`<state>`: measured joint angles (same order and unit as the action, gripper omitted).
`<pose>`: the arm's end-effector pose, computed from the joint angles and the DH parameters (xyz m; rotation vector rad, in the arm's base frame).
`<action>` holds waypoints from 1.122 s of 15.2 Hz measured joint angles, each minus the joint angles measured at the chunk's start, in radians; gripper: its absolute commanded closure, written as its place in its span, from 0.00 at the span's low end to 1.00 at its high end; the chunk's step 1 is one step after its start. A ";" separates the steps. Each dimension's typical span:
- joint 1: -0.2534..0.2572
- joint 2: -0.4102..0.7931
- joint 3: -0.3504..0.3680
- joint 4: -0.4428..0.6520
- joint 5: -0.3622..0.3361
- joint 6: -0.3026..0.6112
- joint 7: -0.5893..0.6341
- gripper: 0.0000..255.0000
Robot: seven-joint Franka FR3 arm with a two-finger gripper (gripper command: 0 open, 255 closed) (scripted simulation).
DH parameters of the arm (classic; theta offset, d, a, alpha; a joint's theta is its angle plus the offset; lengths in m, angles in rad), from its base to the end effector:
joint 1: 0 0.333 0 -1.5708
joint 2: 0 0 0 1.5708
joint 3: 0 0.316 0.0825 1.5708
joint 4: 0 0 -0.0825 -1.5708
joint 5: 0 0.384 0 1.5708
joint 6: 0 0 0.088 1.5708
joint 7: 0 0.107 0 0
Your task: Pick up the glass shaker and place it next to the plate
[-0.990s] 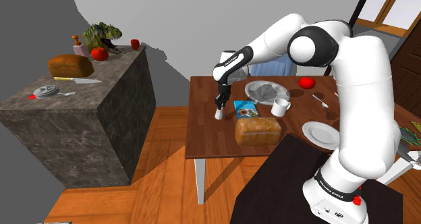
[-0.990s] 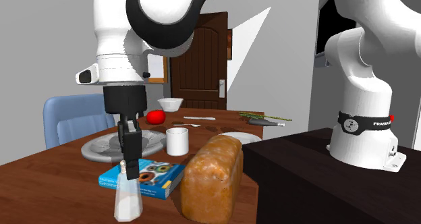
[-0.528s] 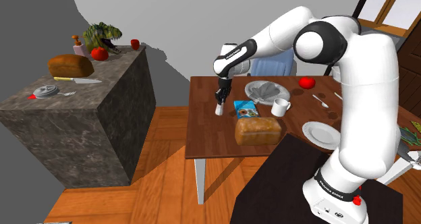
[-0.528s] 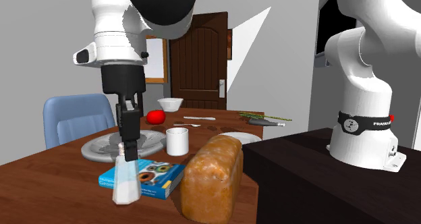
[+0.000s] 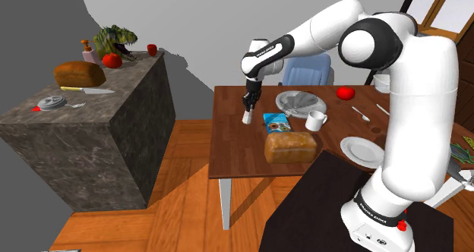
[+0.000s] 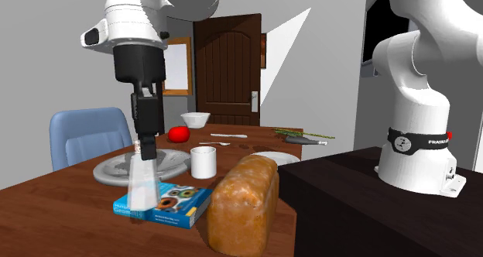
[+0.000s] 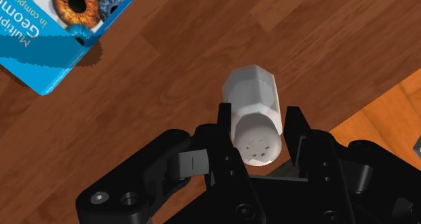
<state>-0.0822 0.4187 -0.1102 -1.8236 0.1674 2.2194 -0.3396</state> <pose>0.6317 -0.1126 0.3064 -3.0511 -0.0819 -0.0076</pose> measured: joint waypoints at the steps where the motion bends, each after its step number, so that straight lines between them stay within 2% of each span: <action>1: 0.001 -0.007 -0.001 0.003 -0.002 -0.010 0.003 1.00; 5: -0.002 -0.044 -0.005 -0.007 -0.008 -0.037 0.001 1.00; 17: -0.108 -0.306 -0.088 -0.383 -0.029 0.061 -0.193 1.00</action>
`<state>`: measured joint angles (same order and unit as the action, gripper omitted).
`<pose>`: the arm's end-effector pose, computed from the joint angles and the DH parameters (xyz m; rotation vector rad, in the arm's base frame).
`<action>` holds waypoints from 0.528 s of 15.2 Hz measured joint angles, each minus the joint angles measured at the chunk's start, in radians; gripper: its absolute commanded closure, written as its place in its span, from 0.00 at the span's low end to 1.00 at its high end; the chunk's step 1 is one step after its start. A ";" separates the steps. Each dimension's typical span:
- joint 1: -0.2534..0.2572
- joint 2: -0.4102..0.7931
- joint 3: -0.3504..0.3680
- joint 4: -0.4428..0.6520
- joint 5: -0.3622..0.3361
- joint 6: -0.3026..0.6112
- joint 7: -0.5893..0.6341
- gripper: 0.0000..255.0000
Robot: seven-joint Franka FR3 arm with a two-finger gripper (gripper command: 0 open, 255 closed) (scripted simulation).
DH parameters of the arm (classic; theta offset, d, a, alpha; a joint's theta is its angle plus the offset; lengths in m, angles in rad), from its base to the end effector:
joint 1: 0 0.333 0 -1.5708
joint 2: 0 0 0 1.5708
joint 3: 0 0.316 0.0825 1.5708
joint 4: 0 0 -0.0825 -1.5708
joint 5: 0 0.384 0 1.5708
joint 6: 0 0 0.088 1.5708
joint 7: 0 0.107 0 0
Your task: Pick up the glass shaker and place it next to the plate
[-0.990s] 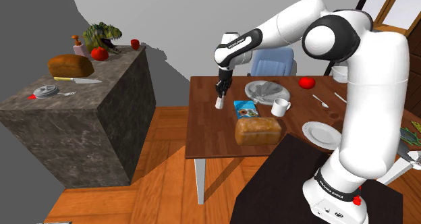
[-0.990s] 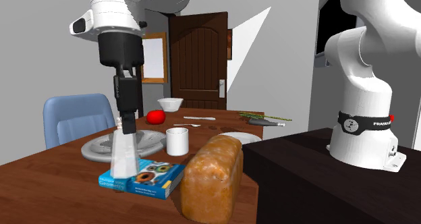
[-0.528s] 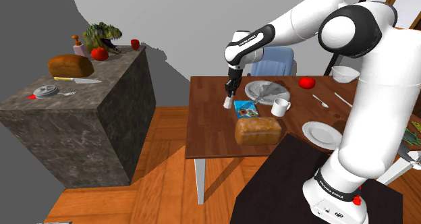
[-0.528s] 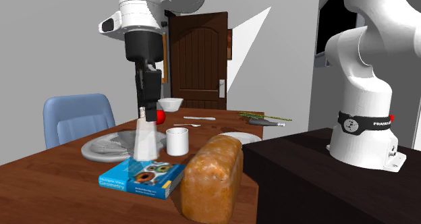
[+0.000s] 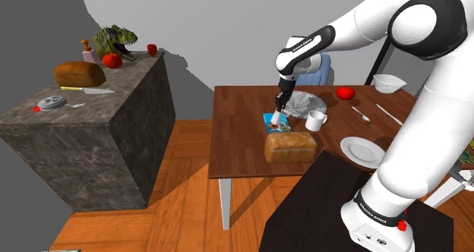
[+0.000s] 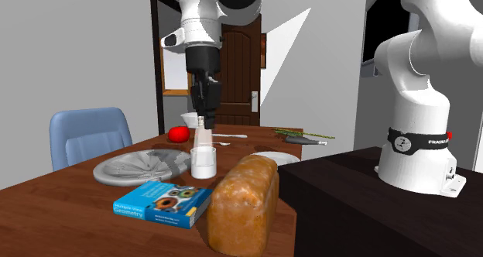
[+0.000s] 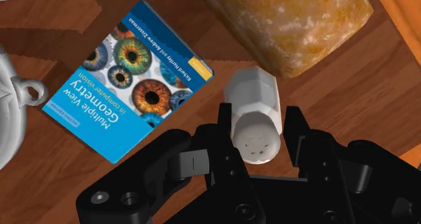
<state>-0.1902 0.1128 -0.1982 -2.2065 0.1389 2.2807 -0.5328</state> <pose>0.5003 -0.2006 0.3278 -3.0518 -0.0805 -0.0070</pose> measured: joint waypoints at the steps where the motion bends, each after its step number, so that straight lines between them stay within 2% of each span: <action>1: -0.010 -0.024 -0.009 -0.027 -0.006 0.002 -0.016 1.00; 8: -0.090 -0.151 -0.089 -0.181 -0.050 0.022 -0.147 1.00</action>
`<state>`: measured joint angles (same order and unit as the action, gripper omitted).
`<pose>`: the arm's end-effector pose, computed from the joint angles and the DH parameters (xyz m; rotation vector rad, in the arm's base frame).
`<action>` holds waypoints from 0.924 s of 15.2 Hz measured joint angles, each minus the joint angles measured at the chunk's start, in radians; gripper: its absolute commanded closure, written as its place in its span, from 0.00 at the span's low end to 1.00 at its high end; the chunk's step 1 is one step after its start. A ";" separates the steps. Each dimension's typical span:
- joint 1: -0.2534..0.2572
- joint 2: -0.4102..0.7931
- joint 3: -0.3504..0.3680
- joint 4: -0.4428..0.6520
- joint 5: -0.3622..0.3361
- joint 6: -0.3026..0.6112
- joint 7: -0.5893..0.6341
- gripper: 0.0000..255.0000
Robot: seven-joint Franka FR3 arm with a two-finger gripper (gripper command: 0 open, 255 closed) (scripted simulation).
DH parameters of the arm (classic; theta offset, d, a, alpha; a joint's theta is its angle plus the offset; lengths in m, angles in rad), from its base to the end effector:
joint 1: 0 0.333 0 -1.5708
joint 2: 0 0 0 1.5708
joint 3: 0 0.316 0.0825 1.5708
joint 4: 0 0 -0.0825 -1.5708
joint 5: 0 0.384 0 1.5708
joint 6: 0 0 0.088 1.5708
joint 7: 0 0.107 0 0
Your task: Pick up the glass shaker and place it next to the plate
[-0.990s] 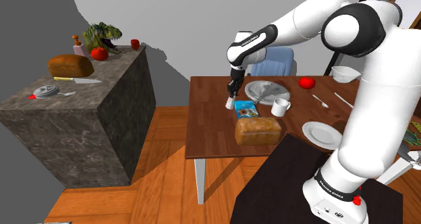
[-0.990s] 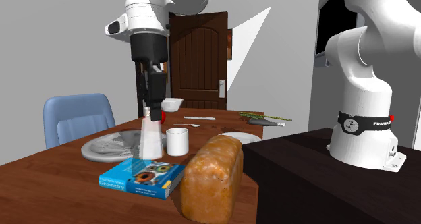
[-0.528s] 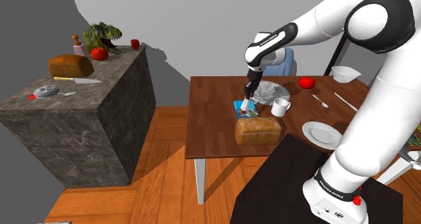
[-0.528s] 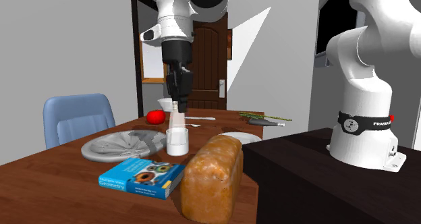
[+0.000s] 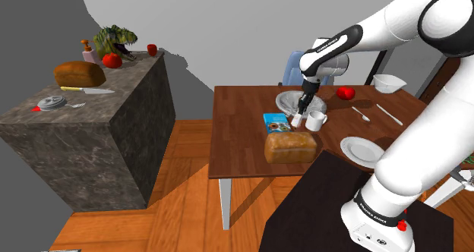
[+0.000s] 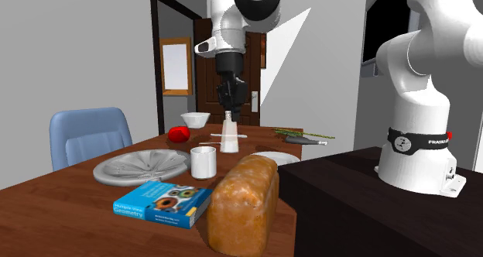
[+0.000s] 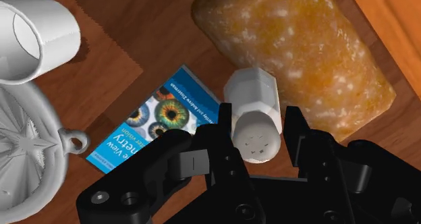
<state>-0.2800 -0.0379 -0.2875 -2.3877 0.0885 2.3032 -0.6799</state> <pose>0.4097 -0.2589 0.3292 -3.0513 -0.0794 -0.0069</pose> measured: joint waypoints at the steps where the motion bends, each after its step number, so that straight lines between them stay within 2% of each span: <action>1: -0.012 -0.021 -0.011 -0.024 -0.010 0.003 -0.016 1.00; 7: -0.090 -0.103 -0.091 -0.103 -0.068 -0.003 -0.130 1.00; 14: -0.186 -0.143 -0.199 -0.132 -0.128 -0.015 -0.288 1.00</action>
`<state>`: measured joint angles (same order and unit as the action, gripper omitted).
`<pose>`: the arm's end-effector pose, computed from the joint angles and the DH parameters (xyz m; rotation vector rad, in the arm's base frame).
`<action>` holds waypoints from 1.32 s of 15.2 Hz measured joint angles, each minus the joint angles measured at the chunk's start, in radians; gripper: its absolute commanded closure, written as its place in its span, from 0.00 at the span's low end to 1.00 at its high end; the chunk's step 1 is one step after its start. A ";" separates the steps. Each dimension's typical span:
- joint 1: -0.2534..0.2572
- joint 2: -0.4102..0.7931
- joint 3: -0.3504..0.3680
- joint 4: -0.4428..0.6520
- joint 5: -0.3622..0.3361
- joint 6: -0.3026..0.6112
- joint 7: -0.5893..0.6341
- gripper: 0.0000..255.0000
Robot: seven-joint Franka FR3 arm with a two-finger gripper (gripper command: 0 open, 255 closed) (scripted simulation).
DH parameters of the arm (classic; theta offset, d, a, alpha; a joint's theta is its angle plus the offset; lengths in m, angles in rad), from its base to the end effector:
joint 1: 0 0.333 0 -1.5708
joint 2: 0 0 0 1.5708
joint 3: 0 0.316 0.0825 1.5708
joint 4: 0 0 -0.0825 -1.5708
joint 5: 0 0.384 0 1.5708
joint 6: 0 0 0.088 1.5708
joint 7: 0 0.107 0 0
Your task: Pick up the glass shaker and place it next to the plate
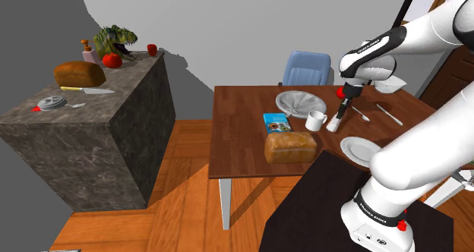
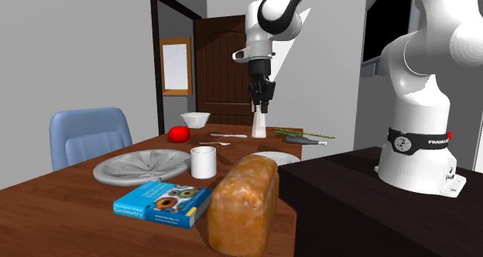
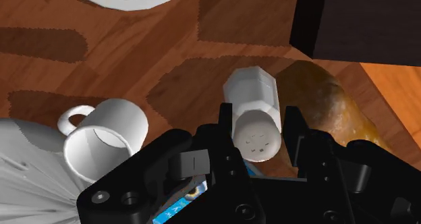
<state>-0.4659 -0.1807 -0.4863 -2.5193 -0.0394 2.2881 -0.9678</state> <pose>0.2573 -0.3575 0.3309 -3.0516 -0.0798 -0.0075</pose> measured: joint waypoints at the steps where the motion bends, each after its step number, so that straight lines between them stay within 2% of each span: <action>1: -0.015 -0.005 -0.016 -0.008 -0.010 0.003 -0.024 1.00; 5: -0.068 -0.007 -0.085 0.003 -0.037 -0.011 -0.126 1.00; 11: -0.132 0.040 -0.189 0.056 -0.037 -0.021 -0.297 1.00; 17: -0.187 0.138 -0.288 0.152 0.020 -0.040 -0.497 1.00; 20: -0.223 0.211 -0.329 0.212 0.078 -0.050 -0.612 1.00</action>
<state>-0.6884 0.0305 -0.8150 -2.3068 0.0383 2.2380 -1.5797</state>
